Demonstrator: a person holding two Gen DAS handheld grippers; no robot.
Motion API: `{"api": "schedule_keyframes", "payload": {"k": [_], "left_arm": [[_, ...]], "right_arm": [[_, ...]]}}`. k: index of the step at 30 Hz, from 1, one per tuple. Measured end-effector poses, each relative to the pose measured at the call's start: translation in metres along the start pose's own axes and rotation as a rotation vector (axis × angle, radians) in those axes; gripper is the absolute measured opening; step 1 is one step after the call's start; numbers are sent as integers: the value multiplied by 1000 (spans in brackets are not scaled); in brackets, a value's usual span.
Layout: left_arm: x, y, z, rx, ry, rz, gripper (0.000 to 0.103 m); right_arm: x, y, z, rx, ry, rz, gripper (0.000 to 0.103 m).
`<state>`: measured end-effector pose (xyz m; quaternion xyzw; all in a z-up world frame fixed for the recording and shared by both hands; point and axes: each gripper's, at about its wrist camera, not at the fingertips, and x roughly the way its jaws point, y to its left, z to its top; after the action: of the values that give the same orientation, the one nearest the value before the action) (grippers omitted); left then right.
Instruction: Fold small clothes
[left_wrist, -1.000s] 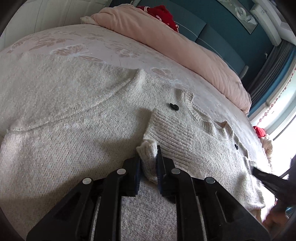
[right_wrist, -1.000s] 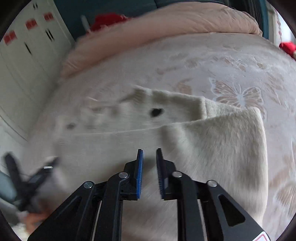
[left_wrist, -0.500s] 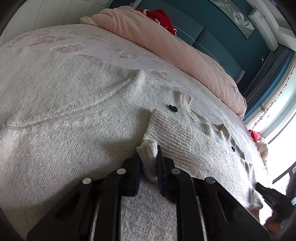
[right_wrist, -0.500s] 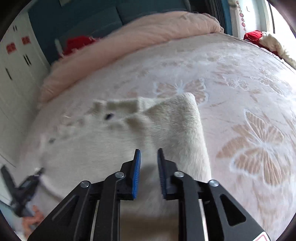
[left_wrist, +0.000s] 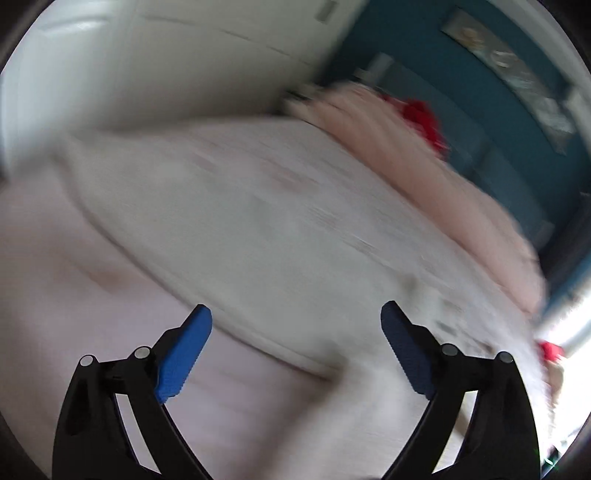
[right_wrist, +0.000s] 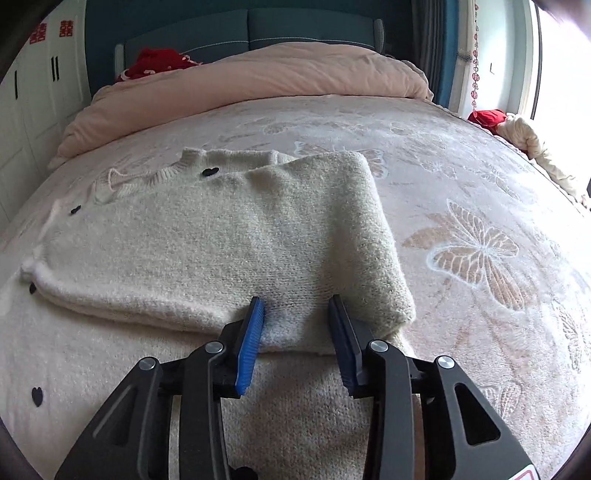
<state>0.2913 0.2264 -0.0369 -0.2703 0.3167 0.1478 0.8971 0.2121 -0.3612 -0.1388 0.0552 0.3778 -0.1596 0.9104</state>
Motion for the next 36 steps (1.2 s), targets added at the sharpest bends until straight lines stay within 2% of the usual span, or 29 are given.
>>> {"api": "schedule_keyframes", "payload": {"k": [1,3,4,6,8,10,11,12,13,14,16,18,21,24,25,27,28,30,31,33,36], "left_arm": [[1,33,22,-15,-7,86,90],[6,84,52,-79,7,188,90],[11,117,70,-150,22,227,90],[21,157,90,-245,49,267,90],[36,186,102,-333,74,261,89],[47,190,107,-333,71,263,87],[51,184,111,-288,65,265,65],[59,176,114,-236,92,244,27],[65,170,117,-216,123,242,13],[67,164,121,-205,132,239,11],[51,138,132,-162,53,205,10],[33,98,142,-90,-2,137,10],[-8,7,143,61,-65,-13,10],[-46,-99,114,214,-89,-202,10],[-57,-144,94,279,-75,-280,10],[-63,-198,60,347,-34,-363,11],[-62,-232,32,392,14,-407,11],[-49,-279,-24,445,91,-421,19],[-39,-293,-47,462,130,-413,23],[-18,-304,-94,475,211,-374,44],[4,-285,-148,396,315,-350,46]], "right_arm": [[1,0,-2,-1,-2,-3,35],[3,5,0,-16,-5,-21,35],[2,8,-2,-22,-7,-29,35],[5,14,-5,-39,-8,-50,36],[5,17,-5,-51,-11,-67,36],[6,19,-5,-61,-11,-83,37],[6,20,-5,-67,-11,-90,37],[7,20,-5,-72,-11,-97,38],[7,22,-5,-77,-12,-106,38],[7,23,-5,-82,-13,-113,39],[8,23,-6,-86,-16,-119,39],[9,23,-6,-84,-17,-117,39],[9,22,-7,-74,-22,-109,39],[9,20,-6,-65,-24,-99,39],[8,20,-6,-63,-25,-96,39],[8,17,-6,-55,-26,-86,39],[8,16,-5,-49,-26,-79,39],[8,14,-5,-41,-27,-69,39],[9,12,-5,-35,-27,-61,39],[8,11,-5,-23,-28,-46,39],[8,6,-5,1,-32,-16,39]]}}
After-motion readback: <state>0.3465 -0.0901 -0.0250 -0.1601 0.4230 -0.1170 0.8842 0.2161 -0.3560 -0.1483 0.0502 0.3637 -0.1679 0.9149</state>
